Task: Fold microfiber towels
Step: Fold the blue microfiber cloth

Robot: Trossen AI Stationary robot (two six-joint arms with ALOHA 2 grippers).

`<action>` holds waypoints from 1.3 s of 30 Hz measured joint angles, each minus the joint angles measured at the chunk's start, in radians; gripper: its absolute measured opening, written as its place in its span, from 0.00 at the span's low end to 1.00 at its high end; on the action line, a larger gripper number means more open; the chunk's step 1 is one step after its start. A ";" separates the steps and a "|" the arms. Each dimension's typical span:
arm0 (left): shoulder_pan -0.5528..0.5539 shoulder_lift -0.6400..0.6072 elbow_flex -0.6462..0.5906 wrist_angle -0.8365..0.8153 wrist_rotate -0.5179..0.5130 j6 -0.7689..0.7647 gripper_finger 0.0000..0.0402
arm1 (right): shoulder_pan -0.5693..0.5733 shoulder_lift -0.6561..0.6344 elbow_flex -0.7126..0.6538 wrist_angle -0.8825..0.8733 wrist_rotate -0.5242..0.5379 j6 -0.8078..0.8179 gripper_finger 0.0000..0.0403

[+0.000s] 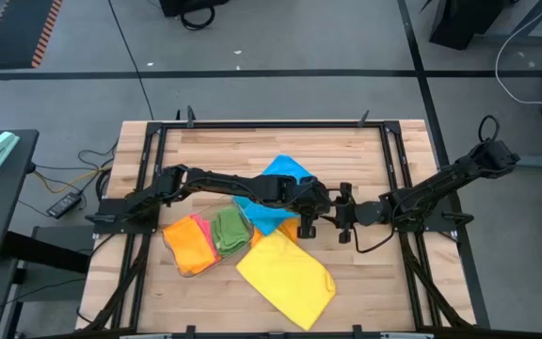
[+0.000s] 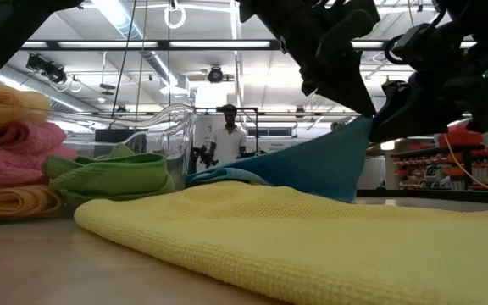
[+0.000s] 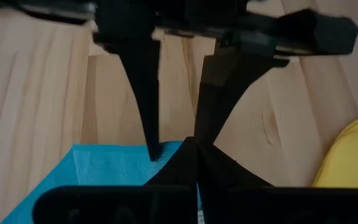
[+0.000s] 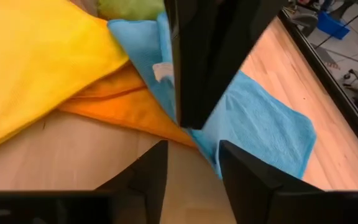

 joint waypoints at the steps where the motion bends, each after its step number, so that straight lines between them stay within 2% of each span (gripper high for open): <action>1: 0.000 0.003 0.000 0.012 0.000 0.000 0.02 | 0.000 0.000 0.000 -0.001 0.000 -0.002 0.34; 11: 0.000 0.015 0.001 0.056 0.037 0.007 0.02 | 0.000 0.000 0.000 0.023 -0.021 -0.029 0.10; 13: 0.000 0.015 0.001 0.052 0.037 0.007 0.05 | 0.000 0.000 0.000 0.000 -0.023 -0.019 0.07; 16: -0.012 0.011 0.000 0.028 0.036 0.008 0.15 | 0.003 0.000 0.000 -0.046 -0.043 -0.001 0.02; 19: -0.031 0.002 0.001 -0.019 0.038 0.003 0.27 | 0.017 0.000 0.001 -0.091 -0.048 0.022 0.02; 23: -0.062 0.000 0.000 -0.189 0.034 -0.007 0.41 | 0.038 0.000 0.030 -0.197 -0.060 0.055 0.02; 27: -0.093 0.003 0.000 -0.355 -0.071 -0.019 0.48 | 0.042 0.000 0.047 -0.248 -0.060 0.083 0.02; 33: -0.134 0.004 0.000 -0.548 -0.215 -0.019 0.52 | 0.042 0.000 0.048 -0.245 -0.060 0.093 0.02; 39: -0.129 0.004 0.000 -0.654 -0.227 -0.096 0.48 | 0.042 0.000 0.048 -0.306 -0.060 0.118 0.02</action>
